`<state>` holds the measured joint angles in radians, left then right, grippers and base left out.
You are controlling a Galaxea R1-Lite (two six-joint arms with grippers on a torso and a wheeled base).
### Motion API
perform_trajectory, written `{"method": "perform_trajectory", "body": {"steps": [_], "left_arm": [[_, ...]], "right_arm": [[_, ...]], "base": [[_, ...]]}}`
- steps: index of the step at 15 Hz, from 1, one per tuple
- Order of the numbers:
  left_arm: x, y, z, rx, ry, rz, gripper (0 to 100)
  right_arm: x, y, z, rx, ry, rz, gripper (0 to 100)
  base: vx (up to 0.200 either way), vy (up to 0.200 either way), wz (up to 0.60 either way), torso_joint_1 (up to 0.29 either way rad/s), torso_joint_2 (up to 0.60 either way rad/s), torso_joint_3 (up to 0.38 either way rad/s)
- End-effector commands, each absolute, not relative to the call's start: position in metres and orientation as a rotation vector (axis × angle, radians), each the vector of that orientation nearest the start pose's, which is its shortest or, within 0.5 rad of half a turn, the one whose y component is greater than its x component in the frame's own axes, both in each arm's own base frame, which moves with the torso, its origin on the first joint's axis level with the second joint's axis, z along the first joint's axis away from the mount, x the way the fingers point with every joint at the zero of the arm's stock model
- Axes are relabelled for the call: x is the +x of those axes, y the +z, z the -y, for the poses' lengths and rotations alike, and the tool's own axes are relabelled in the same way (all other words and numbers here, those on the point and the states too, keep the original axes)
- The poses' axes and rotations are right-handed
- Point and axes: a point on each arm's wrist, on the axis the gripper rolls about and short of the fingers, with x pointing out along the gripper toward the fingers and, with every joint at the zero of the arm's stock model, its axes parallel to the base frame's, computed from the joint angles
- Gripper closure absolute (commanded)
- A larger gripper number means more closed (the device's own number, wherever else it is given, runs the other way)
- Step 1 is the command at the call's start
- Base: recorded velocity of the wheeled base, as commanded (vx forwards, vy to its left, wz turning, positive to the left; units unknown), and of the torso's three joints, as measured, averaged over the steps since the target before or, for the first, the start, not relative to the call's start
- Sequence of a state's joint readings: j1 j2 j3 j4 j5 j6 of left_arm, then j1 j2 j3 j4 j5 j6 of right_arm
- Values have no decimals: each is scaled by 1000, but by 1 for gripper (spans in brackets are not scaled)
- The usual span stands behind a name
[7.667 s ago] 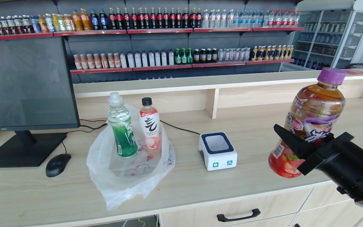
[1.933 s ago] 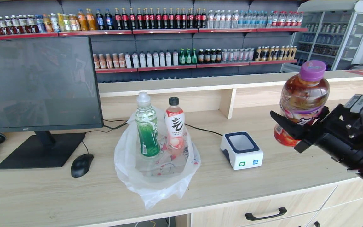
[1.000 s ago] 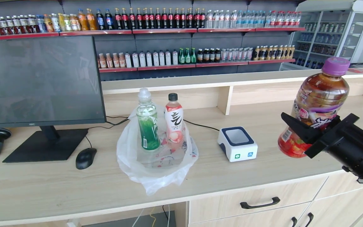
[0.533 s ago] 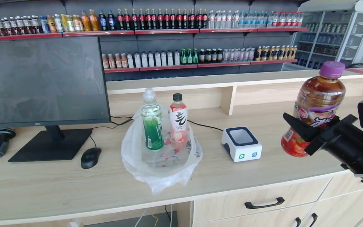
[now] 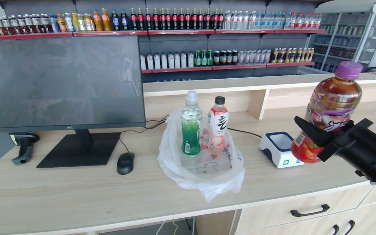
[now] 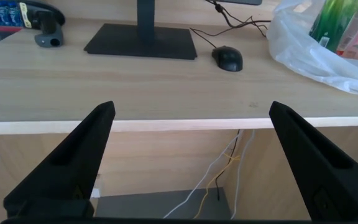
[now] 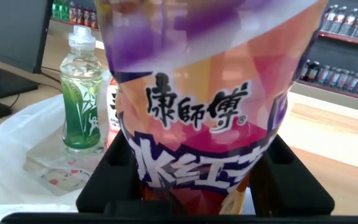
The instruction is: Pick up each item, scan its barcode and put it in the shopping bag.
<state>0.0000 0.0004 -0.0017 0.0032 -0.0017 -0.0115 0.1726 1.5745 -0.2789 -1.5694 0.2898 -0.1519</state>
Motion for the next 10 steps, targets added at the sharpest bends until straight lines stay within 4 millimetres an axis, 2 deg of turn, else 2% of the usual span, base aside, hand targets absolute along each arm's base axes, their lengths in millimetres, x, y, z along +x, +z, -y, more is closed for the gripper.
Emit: {"method": "perform_trajectory", "body": {"steps": [1,3,7,10], "left_arm": [[-23,76,0,-12,-2,-2,0],[-23,76,0,-9,-2,0,0],[-23,76,0,-8,-2,0,0],[-23,76,0,-8,-2,-2,0]], "right_arm": [[213,182,-44,-166,438,319,100],[212,183,-44,-154,439,321,100],[206,183,-43,-152,439,322,100],[200,183,-42,-152,439,323,100]], "base": [[0,200,0,-2,2,2],[0,200,0,2,2,2],[0,0,0,0,0,0],[200,0,0,-1,4,4]]}}
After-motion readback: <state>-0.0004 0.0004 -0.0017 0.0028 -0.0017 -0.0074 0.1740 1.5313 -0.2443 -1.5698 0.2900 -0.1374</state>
